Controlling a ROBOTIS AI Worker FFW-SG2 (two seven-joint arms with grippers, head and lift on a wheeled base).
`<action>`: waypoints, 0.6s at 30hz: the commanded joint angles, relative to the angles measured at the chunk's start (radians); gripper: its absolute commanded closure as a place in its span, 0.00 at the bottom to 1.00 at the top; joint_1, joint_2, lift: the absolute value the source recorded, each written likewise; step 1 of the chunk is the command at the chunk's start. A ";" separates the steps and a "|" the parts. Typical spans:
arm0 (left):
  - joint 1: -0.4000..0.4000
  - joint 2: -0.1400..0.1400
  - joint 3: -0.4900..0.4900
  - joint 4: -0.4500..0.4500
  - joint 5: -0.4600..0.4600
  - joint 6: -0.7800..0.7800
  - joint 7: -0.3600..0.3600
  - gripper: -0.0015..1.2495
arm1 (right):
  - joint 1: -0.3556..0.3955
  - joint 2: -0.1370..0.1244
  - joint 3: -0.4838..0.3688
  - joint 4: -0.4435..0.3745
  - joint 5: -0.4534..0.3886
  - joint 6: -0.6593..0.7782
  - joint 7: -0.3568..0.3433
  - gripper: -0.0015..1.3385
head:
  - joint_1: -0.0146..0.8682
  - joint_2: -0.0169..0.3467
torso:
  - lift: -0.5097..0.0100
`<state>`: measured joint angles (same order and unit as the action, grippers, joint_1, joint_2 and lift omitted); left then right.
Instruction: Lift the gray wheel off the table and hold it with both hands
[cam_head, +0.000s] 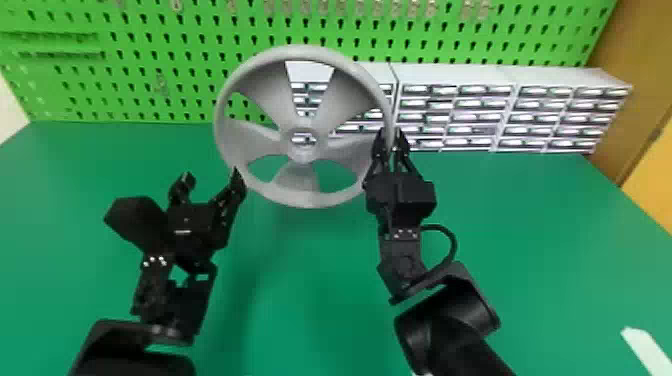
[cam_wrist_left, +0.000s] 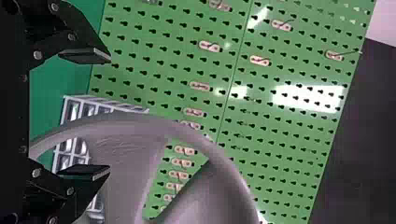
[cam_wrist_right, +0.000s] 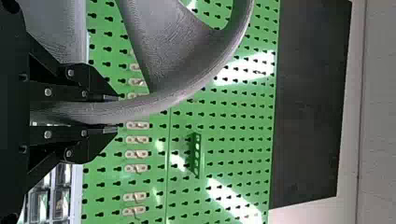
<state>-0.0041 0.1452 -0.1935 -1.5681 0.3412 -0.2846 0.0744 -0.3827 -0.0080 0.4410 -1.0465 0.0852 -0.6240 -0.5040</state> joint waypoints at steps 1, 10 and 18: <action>-0.016 -0.001 -0.030 0.069 0.032 -0.077 -0.001 0.34 | -0.004 -0.003 0.016 -0.010 -0.007 0.000 -0.002 0.91 | 0.82 0.09 | 0.79; -0.045 -0.001 -0.029 0.149 0.052 -0.143 -0.002 0.35 | 0.002 -0.004 0.039 -0.043 -0.016 0.000 -0.014 0.91 | 0.82 0.09 | 0.79; -0.086 -0.001 -0.029 0.214 0.071 -0.182 -0.002 0.37 | 0.008 -0.004 0.062 -0.058 -0.028 -0.003 -0.018 0.91 | 0.82 0.09 | 0.79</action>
<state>-0.0680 0.1442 -0.2177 -1.3879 0.3944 -0.4474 0.0721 -0.3768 -0.0123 0.4875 -1.0973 0.0636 -0.6254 -0.5203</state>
